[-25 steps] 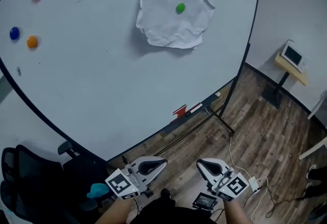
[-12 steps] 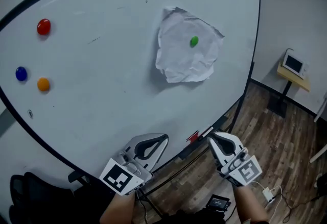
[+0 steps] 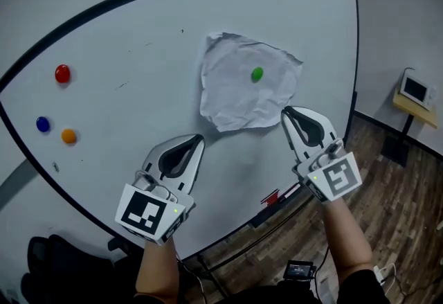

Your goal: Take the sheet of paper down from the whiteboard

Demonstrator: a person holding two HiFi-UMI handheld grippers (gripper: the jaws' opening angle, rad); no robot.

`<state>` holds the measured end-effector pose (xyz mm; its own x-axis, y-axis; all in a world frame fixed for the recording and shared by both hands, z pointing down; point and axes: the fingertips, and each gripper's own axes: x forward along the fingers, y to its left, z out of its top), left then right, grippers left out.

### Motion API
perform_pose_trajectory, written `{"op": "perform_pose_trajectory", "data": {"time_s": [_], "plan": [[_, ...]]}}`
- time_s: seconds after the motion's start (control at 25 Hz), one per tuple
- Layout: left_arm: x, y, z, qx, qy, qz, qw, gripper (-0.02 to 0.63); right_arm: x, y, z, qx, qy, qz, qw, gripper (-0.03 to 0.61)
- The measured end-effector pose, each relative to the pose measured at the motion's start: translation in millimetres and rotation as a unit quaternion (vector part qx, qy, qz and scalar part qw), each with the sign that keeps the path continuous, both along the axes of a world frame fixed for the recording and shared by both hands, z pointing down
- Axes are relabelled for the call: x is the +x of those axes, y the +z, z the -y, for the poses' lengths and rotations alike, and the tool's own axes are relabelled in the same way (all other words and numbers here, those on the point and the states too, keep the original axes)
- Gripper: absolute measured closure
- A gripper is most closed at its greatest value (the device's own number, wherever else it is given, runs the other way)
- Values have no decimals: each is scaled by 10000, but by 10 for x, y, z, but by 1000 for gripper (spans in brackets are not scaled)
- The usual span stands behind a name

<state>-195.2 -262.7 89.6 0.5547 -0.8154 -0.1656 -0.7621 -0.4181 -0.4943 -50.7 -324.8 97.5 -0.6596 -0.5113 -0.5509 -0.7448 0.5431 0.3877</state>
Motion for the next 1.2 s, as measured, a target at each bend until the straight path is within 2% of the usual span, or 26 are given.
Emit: {"op": "perform_pose_trajectory", "data": {"time_s": [0.12, 0.24, 0.32, 0.36, 0.52, 0.64, 0.8, 1.04, 1.2], "plan": [[12, -134, 143, -115, -412, 33, 9991, 606, -83, -187, 296, -42, -71, -172, 9998, 555], [94, -102, 264, -192, -609, 164, 9978, 604, -137, -365, 565, -174, -156, -161, 9996, 541], [115, -46, 316, -267, -731, 178, 9968, 578, -214, -468, 684, -208, -241, -213, 9993, 429], [113, -24, 328, -298, -792, 152, 9963, 559, -258, -512, 732, -221, -281, -237, 9991, 425], [61, 35, 356, -342, -1011, 15, 9943, 503, -387, -541, 906, -260, -304, -475, 9981, 425], [87, 63, 403, -369, -1076, 4, 9935, 486, -437, -494, 946, -217, -333, -664, 9970, 425], [120, 56, 460, -314, -1196, -30, 9923, 486, -509, -418, 964, -40, -214, -976, 9950, 425], [127, 86, 559, -334, -1444, -32, 9890, 490, -491, -421, 966, 64, -248, -1009, 9946, 426], [99, 51, 592, -279, -1586, -90, 9869, 557, -473, -436, 975, 60, -267, -1018, 9944, 445]]}}
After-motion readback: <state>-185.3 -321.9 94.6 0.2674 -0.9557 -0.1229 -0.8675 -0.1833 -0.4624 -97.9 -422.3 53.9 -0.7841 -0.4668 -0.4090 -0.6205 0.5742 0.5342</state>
